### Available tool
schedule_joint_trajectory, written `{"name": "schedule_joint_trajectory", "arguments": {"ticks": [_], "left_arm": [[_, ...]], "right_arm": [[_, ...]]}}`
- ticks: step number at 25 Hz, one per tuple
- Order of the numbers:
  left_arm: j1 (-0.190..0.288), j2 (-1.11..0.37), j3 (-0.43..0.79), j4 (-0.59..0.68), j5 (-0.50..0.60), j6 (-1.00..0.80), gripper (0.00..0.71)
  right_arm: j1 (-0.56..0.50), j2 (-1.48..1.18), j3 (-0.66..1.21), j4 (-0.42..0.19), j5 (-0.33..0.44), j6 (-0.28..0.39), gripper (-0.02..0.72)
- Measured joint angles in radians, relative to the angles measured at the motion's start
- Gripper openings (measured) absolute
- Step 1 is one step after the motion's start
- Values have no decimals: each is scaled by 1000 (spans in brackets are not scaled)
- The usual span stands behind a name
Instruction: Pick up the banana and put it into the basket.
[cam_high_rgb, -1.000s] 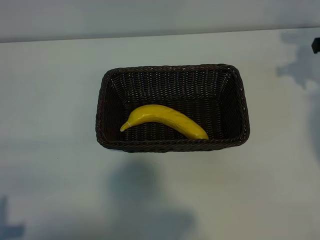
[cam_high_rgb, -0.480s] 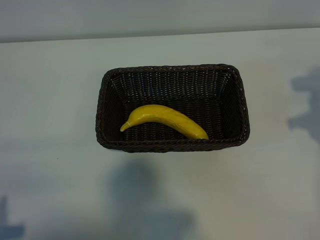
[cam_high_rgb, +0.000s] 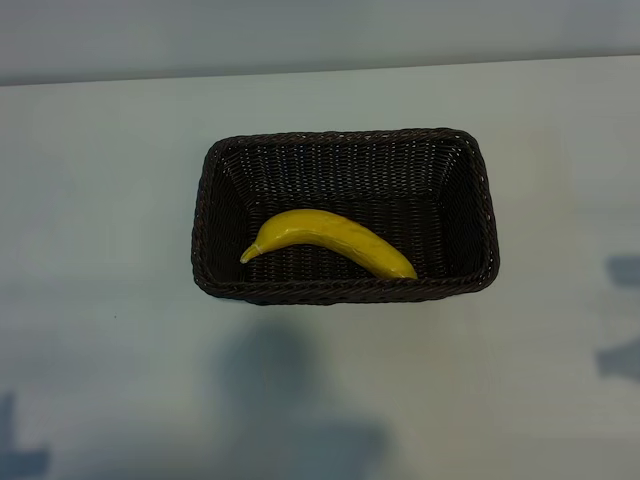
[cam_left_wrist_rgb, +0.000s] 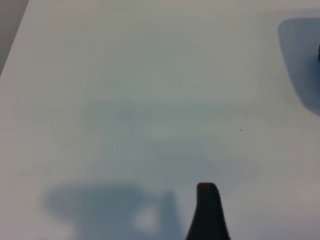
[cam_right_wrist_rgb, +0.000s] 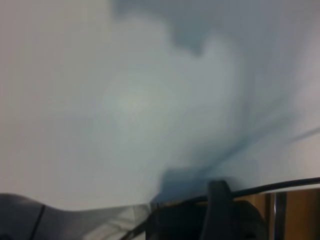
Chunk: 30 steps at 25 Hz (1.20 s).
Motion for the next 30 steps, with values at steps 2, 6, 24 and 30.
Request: {"name": "schedule_joint_trajectory", "arguments": {"ticks": [2, 6, 24, 30], "left_arm": [[0, 0, 0, 0, 0, 0, 567], [0, 0, 0, 0, 0, 0, 567], [0, 0, 0, 0, 0, -2, 567], [0, 0, 0, 0, 0, -2, 567]], "right_arm": [[0, -65, 40, 0, -19, 12, 478], [0, -205, 64, -1, -35, 26, 478], [0, -688, 64, -2, -39, 27, 476], [0, -886, 64, -2, -39, 27, 475]]}}
